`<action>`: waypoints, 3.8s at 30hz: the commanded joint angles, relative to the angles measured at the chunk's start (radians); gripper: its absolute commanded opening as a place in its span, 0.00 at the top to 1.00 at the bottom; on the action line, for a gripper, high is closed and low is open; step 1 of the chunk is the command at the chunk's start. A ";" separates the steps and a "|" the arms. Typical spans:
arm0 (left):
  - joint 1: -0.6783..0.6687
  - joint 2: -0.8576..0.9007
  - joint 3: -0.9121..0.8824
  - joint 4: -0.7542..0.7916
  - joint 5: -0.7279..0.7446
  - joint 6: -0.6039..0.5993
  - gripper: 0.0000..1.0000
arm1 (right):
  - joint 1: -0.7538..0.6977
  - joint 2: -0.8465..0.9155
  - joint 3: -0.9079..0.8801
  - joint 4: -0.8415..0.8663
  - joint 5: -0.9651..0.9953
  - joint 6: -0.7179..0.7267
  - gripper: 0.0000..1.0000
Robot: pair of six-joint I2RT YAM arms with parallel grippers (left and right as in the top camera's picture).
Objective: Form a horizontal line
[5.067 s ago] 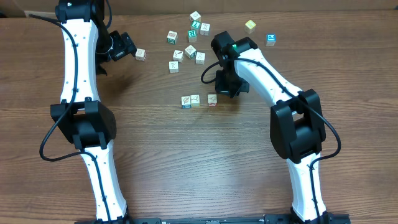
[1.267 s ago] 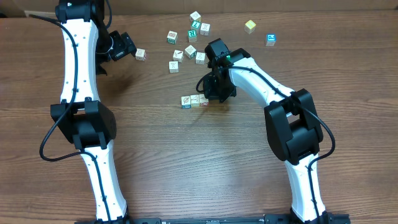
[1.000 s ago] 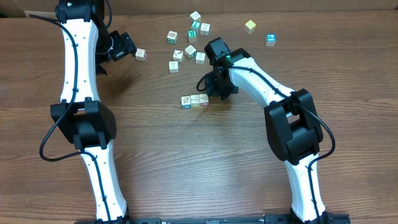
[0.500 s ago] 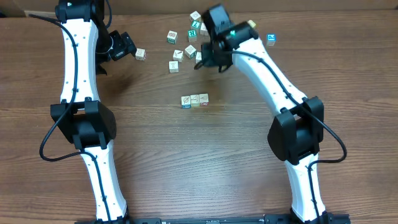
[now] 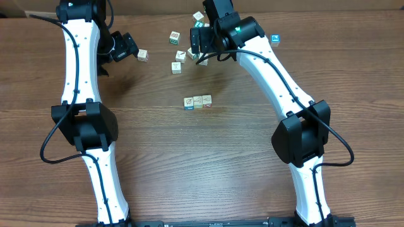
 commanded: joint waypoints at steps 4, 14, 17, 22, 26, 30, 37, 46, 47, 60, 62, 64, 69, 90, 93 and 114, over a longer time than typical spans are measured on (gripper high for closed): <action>0.002 -0.012 0.020 0.001 0.007 0.008 0.00 | 0.010 0.002 0.003 0.002 -0.111 0.029 0.43; 0.002 -0.012 0.020 0.000 0.007 0.007 0.00 | 0.005 0.002 0.003 -0.116 -0.100 0.028 0.00; 0.002 -0.012 0.020 0.001 0.007 0.007 0.00 | 0.004 0.002 0.003 -0.116 -0.100 0.029 0.00; 0.002 -0.012 0.020 0.000 0.007 0.008 0.00 | 0.004 0.002 0.003 -0.116 -0.100 0.029 0.00; 0.002 -0.012 0.020 0.000 0.007 0.007 0.00 | 0.004 0.002 0.003 -0.116 -0.100 0.029 0.00; 0.002 -0.012 0.020 0.001 0.007 0.007 0.00 | 0.004 0.002 0.003 -0.116 -0.100 0.028 0.00; 0.001 -0.012 0.020 0.001 0.007 0.008 0.00 | 0.004 0.002 0.003 -0.116 -0.100 0.029 0.00; 0.001 -0.012 0.020 0.001 0.007 0.007 0.00 | 0.004 0.002 0.003 -0.116 -0.100 0.029 0.00; 0.001 -0.012 0.020 0.001 0.007 0.007 0.01 | 0.004 0.002 0.003 -0.116 -0.100 0.029 0.00; 0.001 -0.012 0.020 0.001 0.007 0.007 0.01 | 0.004 0.002 0.003 -0.115 -0.140 0.029 0.00; 0.001 -0.012 0.020 0.000 0.007 0.008 0.00 | 0.004 0.002 0.003 -0.093 -0.208 0.029 0.00; 0.001 -0.012 0.020 0.001 0.007 0.007 0.00 | 0.004 0.002 0.003 -0.083 -0.249 0.029 0.22; 0.001 -0.012 0.020 0.000 0.007 0.008 0.00 | 0.012 0.003 -0.007 -0.082 -0.229 0.151 0.96; 0.001 -0.012 0.020 0.001 0.007 0.008 0.00 | 0.068 0.003 -0.389 0.131 -0.032 0.241 0.96; 0.001 -0.012 0.020 0.001 0.007 0.007 0.00 | 0.068 0.003 -0.446 0.174 -0.032 0.240 0.96; 0.001 -0.012 0.020 0.000 0.007 0.008 0.01 | 0.068 0.003 -0.468 0.156 -0.066 0.240 0.96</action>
